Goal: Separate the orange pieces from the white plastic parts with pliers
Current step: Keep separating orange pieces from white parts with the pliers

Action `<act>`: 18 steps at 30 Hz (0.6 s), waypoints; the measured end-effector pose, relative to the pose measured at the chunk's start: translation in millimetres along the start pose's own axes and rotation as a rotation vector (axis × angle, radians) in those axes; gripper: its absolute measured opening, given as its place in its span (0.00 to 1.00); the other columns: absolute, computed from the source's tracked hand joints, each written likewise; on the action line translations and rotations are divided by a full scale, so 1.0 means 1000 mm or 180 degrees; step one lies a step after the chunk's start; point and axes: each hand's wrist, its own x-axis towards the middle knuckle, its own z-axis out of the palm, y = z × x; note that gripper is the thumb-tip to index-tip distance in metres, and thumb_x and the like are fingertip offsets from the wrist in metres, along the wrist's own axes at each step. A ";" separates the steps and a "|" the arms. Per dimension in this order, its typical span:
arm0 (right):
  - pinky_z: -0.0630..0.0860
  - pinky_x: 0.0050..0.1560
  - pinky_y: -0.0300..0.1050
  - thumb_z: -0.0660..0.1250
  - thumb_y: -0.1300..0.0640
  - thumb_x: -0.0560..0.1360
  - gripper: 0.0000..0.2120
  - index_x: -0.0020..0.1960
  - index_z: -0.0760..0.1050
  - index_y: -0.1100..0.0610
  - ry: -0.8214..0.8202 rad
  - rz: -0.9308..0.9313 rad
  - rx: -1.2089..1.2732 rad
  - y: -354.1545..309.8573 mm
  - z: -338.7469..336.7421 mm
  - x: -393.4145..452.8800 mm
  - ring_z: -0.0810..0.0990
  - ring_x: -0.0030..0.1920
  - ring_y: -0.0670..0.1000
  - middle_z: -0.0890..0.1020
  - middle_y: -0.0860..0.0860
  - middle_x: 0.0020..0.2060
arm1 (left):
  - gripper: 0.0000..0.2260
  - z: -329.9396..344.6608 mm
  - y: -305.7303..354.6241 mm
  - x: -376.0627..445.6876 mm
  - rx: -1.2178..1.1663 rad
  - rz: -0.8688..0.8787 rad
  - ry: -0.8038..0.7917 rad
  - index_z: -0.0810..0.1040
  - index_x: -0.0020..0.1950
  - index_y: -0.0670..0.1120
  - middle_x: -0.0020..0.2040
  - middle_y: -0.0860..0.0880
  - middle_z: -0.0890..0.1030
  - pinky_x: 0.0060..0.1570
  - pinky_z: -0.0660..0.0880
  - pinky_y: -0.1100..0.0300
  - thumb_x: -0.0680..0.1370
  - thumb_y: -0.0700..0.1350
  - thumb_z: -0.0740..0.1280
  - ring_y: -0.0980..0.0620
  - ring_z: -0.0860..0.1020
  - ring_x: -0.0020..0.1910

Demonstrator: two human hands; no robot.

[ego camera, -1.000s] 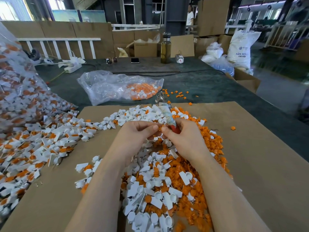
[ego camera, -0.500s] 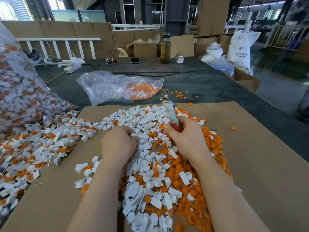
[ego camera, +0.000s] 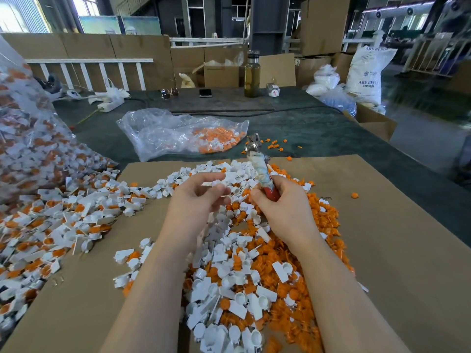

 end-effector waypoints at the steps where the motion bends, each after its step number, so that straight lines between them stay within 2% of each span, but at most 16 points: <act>1: 0.75 0.37 0.38 0.68 0.50 0.76 0.05 0.43 0.76 0.50 0.0011 0.0002 0.0011 0.000 0.000 0.000 0.79 0.38 0.44 0.80 0.45 0.36 | 0.09 0.001 0.002 -0.001 -0.0293 -0.0109 -0.0094 0.83 0.56 0.51 0.44 0.51 0.87 0.41 0.78 0.65 0.81 0.39 0.67 0.55 0.84 0.42; 5: 0.72 0.35 0.34 0.68 0.51 0.76 0.04 0.44 0.76 0.49 0.0036 -0.0026 0.0096 -0.001 -0.001 0.000 0.78 0.40 0.40 0.80 0.44 0.37 | 0.10 0.002 0.005 -0.001 -0.0858 -0.0365 -0.0272 0.84 0.56 0.48 0.43 0.48 0.86 0.39 0.75 0.63 0.78 0.37 0.69 0.55 0.79 0.38; 8: 0.73 0.34 0.31 0.68 0.53 0.77 0.02 0.45 0.76 0.48 0.0023 -0.0102 0.0178 -0.003 -0.002 -0.001 0.78 0.40 0.38 0.80 0.44 0.37 | 0.10 0.005 0.003 -0.002 -0.0568 -0.0236 -0.0179 0.85 0.54 0.50 0.40 0.50 0.83 0.44 0.74 0.59 0.74 0.39 0.74 0.54 0.76 0.38; 14: 0.72 0.37 0.25 0.68 0.55 0.77 0.03 0.49 0.76 0.47 -0.0005 -0.0207 0.0300 -0.005 -0.002 -0.001 0.78 0.43 0.35 0.80 0.42 0.39 | 0.08 0.008 0.006 -0.003 -0.0627 -0.0227 -0.0333 0.79 0.60 0.46 0.47 0.49 0.87 0.42 0.77 0.61 0.82 0.43 0.64 0.53 0.84 0.42; 18: 0.73 0.37 0.27 0.68 0.54 0.77 0.02 0.48 0.77 0.48 0.0046 -0.0228 0.0257 -0.005 -0.001 -0.002 0.78 0.43 0.38 0.81 0.42 0.39 | 0.08 0.013 0.006 -0.004 -0.0764 -0.0280 -0.0325 0.80 0.55 0.44 0.44 0.49 0.87 0.38 0.80 0.64 0.84 0.41 0.62 0.52 0.85 0.40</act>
